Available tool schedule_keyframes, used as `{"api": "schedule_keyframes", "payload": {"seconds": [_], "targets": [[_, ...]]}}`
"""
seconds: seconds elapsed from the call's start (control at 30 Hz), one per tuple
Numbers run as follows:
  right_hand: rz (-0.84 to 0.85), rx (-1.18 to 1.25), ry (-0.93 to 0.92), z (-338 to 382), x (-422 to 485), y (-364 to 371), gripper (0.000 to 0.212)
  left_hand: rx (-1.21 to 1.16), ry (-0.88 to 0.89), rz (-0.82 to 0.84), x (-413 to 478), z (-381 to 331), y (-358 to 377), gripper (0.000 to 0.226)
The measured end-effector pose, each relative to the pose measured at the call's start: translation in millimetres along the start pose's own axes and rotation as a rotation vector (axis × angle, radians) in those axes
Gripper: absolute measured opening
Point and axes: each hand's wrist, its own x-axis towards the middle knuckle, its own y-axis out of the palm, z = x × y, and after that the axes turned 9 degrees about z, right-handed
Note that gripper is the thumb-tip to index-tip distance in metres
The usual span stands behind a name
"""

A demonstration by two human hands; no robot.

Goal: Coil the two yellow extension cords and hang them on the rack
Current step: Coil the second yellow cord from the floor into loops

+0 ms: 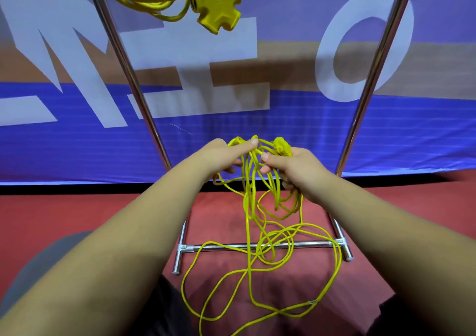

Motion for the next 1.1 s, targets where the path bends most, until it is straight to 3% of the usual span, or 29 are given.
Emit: {"api": "schedule_keyframes", "payload": {"seconds": [0.13, 0.3, 0.5, 0.6, 0.67, 0.83, 0.97, 1.1], "targets": [[-0.008, -0.055, 0.019, 3, -2, 2, 0.034, -0.071, 0.027, 0.037, 9, 6, 8, 0.054], [-0.119, -0.087, 0.041, -3, 2, 9, 0.025, -0.374, 0.07, 0.131, 10, 8, 5, 0.033], [-0.46, -0.059, 0.109, -5, 6, -16, 0.024, 0.039, 0.178, 0.01, 1, 4, -9, 0.03], [-0.52, -0.078, 0.156, -9, 8, -26, 0.025, -0.006, 0.275, 0.006, 4, 13, -15, 0.03], [-0.463, -0.137, 0.182, -10, 7, -25, 0.021, -0.144, 0.283, 0.023, 7, 16, -15, 0.032], [-0.125, -0.189, 0.212, -12, 0, -7, 0.023, -0.503, 0.228, 0.093, 6, 11, -9, 0.039], [0.034, -0.18, 0.156, -8, -2, 2, 0.018, -0.534, 0.217, 0.099, 7, 12, -5, 0.04], [-0.026, -0.123, 0.08, -7, 5, 8, 0.017, -0.371, 0.266, 0.017, 14, 15, 0, 0.039]]}}
